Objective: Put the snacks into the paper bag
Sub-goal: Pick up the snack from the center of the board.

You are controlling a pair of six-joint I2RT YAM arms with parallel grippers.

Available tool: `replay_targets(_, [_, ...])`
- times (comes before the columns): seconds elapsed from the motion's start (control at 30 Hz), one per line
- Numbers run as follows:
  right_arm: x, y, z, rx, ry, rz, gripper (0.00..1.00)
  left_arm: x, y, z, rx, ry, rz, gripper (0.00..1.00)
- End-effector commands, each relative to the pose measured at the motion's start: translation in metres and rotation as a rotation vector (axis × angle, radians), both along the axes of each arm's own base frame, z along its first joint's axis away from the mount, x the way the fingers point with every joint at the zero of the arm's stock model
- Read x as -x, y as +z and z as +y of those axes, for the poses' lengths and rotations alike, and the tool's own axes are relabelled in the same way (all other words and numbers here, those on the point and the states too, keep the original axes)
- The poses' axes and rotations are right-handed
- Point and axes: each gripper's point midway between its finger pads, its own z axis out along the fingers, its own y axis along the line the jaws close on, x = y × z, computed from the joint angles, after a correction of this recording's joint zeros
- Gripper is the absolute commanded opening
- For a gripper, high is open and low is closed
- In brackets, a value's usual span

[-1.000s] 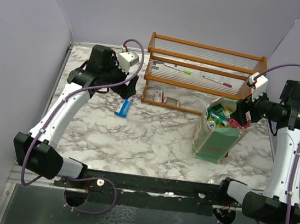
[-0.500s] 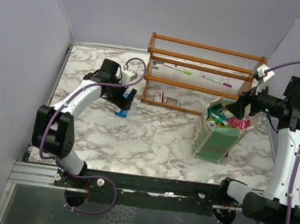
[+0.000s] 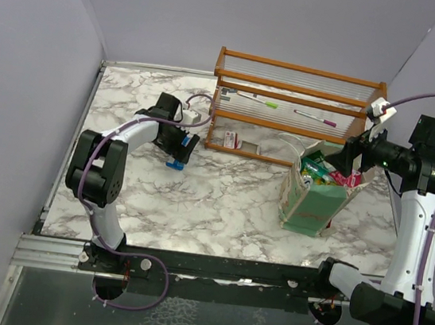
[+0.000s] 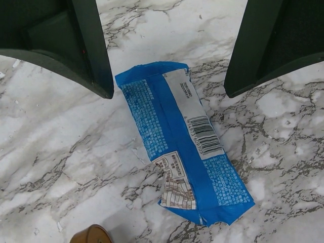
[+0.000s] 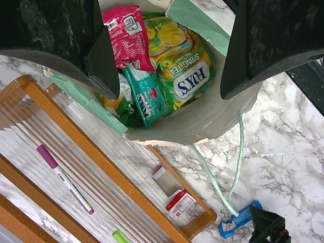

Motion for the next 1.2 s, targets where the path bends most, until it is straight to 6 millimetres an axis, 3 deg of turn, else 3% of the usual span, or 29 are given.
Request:
replay_targets(0.0, [0.002,0.005,0.005,-0.012,0.024,-0.036,0.8,-0.017,-0.004,0.004,-0.017,0.068,-0.042,0.92])
replay_targets(0.27, [0.001,0.003,0.005,-0.015,0.022,-0.028,0.8,-0.015,-0.022,0.004,-0.019,0.108,0.001,0.79])
replay_targets(0.6, [-0.005,-0.005,0.003,-0.026,0.013,-0.002,0.78,-0.002,-0.024,0.001,0.009,0.091,0.021,0.61])
replay_targets(1.0, [-0.009,0.003,0.004,-0.031,0.018,0.0,0.77,0.015,-0.004,0.0,0.044,0.036,-0.033,0.46])
replay_targets(1.17, [-0.009,0.005,0.007,-0.041,0.028,-0.001,0.77,0.023,0.017,-0.002,0.069,-0.018,-0.099,0.38])
